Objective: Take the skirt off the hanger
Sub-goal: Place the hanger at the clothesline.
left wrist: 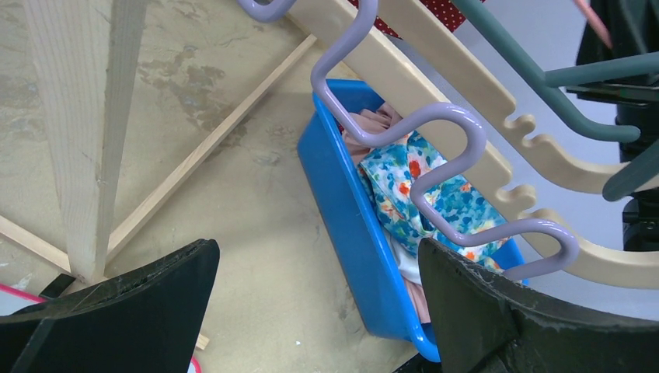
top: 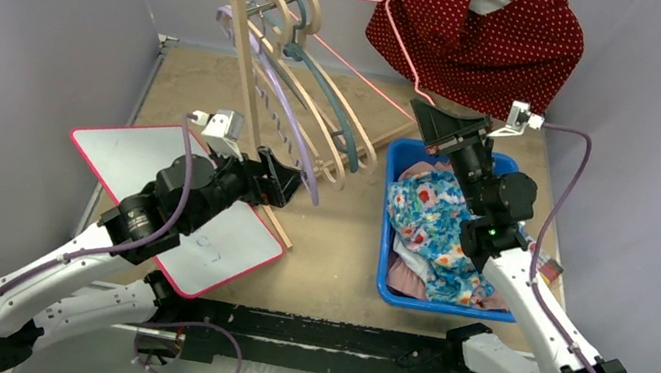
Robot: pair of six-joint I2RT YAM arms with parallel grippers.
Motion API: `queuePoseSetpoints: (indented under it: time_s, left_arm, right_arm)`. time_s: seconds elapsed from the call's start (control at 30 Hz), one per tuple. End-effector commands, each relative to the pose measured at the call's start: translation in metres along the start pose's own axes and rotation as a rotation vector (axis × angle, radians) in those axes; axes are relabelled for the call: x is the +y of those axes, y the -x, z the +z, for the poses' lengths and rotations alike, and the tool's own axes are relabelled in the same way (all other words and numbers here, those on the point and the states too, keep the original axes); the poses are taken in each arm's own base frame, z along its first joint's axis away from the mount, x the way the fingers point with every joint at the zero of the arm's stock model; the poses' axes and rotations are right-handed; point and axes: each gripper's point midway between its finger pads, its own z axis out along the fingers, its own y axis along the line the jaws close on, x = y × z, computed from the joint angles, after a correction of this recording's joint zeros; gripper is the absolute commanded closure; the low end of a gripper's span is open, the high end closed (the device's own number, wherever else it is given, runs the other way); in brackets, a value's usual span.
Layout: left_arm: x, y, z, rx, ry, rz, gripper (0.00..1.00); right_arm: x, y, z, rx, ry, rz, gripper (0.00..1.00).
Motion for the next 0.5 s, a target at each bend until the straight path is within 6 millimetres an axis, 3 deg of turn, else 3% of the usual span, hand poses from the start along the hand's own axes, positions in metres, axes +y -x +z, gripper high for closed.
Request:
queuePoseSetpoints:
  time_s: [0.0,0.47]
  left_arm:
    - [-0.012,0.018,-0.002,-0.052,-0.034,-0.028,0.00]
    - [-0.011,0.016,0.003,-0.047,-0.023,-0.022,0.00]
  right_arm:
    - [0.003,-0.015,-0.004,0.056,0.077,-0.063,1.00]
    - [0.026,-0.036,-0.015,0.189,0.244,-0.270,1.00]
